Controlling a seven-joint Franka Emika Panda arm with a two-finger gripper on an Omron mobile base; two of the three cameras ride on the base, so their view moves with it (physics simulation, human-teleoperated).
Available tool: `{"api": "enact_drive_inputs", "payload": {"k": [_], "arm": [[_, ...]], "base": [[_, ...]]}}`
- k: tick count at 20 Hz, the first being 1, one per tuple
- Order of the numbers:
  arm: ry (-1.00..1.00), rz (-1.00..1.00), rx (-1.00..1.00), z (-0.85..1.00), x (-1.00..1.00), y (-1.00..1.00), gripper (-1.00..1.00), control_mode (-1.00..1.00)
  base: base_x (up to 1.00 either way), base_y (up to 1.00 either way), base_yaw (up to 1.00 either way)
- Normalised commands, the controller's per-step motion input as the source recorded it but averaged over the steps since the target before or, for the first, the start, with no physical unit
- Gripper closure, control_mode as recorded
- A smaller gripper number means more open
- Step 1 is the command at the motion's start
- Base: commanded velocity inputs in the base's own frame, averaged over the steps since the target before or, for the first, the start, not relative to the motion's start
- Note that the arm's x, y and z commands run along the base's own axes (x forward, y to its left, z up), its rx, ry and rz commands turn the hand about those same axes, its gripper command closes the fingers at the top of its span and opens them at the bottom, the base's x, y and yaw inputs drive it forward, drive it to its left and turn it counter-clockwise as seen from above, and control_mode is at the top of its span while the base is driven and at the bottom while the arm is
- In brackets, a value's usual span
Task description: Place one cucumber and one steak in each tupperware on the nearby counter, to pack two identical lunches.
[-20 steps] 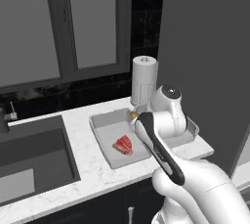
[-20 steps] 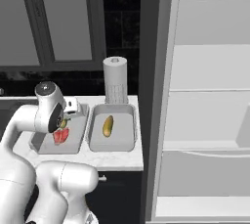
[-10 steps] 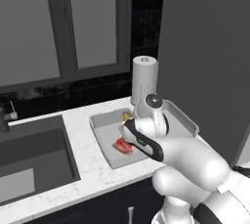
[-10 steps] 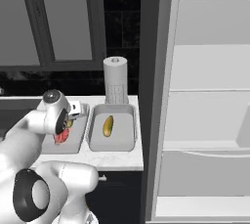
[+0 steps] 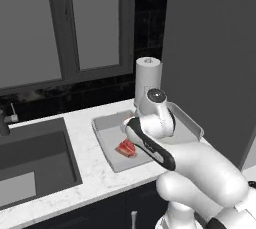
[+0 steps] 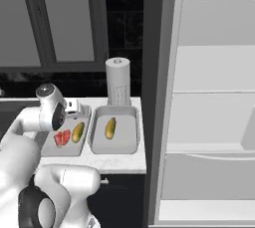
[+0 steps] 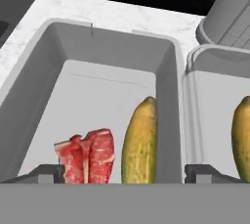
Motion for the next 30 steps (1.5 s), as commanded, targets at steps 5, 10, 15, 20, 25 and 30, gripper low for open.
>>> {"api": "enact_drive_inputs", "payload": {"k": [5, 10, 15, 20, 25, 30], "arm": [[0.0, -0.07, 0.0, 0.54, -1.0, 0.0, -1.0, -1.0], [-0.03, -0.07, 0.0, 0.33, -1.0, 0.0, -1.0, -1.0], [-0.01, -0.01, 0.0, 0.02, -0.6, -0.03, -1.0, 1.0], [0.0, 0.0, 0.0, 0.0, 0.0, 0.0, -1.0, 1.0], [0.0, 0.0, 0.0, 0.0, 0.0, 0.0, -1.0, 1.0], [0.0, 0.0, 0.0, 0.0, 0.0, 0.0, -1.0, 1.0]], "base": [[0.0, 0.0, 0.0], [0.0, 0.0, 0.0], [-0.4, -0.18, 0.0], [-1.0, -0.8, 0.0], [-0.77, -1.0, -0.17], [0.13, -1.0, -0.29]]}}
